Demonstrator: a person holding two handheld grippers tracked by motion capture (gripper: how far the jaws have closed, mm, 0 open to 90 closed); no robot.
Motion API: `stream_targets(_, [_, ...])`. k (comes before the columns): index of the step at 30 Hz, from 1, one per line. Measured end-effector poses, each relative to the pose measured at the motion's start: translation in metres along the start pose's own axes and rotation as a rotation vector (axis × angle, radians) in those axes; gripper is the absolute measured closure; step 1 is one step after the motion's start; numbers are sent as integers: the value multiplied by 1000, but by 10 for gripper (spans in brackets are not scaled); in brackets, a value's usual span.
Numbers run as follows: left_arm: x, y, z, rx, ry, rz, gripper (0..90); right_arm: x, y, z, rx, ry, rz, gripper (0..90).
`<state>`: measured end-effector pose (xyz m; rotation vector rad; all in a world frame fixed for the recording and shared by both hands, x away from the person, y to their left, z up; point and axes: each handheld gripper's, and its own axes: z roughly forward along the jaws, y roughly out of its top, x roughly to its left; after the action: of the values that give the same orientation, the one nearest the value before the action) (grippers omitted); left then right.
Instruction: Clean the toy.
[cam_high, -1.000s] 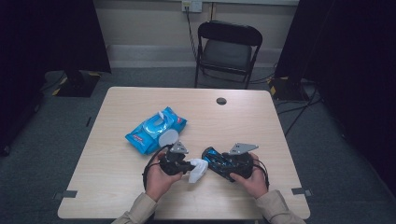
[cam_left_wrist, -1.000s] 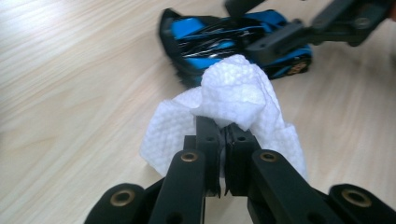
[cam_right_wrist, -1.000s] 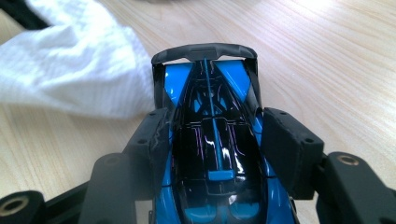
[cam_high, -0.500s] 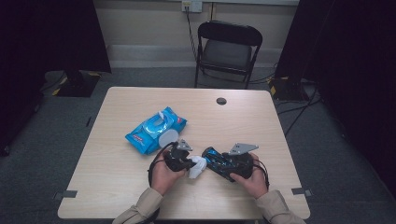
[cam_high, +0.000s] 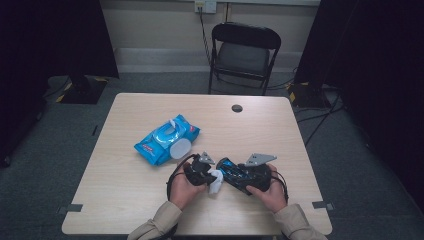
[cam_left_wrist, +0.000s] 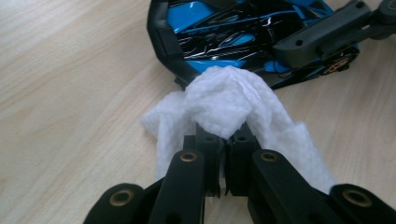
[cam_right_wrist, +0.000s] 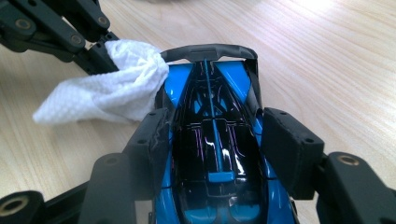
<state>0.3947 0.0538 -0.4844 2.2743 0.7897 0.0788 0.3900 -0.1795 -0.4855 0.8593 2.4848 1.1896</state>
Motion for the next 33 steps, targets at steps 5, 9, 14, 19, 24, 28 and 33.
stream_targets(5, [-7,-2,4,-14,-55,-1,866,0,0,1,-3,-1,-3,424])
stream_targets(9, [-13,2,8,0,-56,11,865,0,0,0,-3,0,-4,424])
stream_targets(14, [-22,5,12,2,-86,34,866,0,0,0,-4,0,-3,424])
stream_targets(19, [-31,10,19,10,-102,48,867,0,0,0,-4,2,-3,424])
stream_targets(24, [-39,12,23,12,-126,68,867,0,-1,0,-5,4,1,424])
stream_targets(28, [-43,14,26,9,-132,74,867,0,-1,0,-6,2,-2,424])
stream_targets(33, [-50,15,30,1,-148,83,868,0,-1,0,-11,3,3,424])
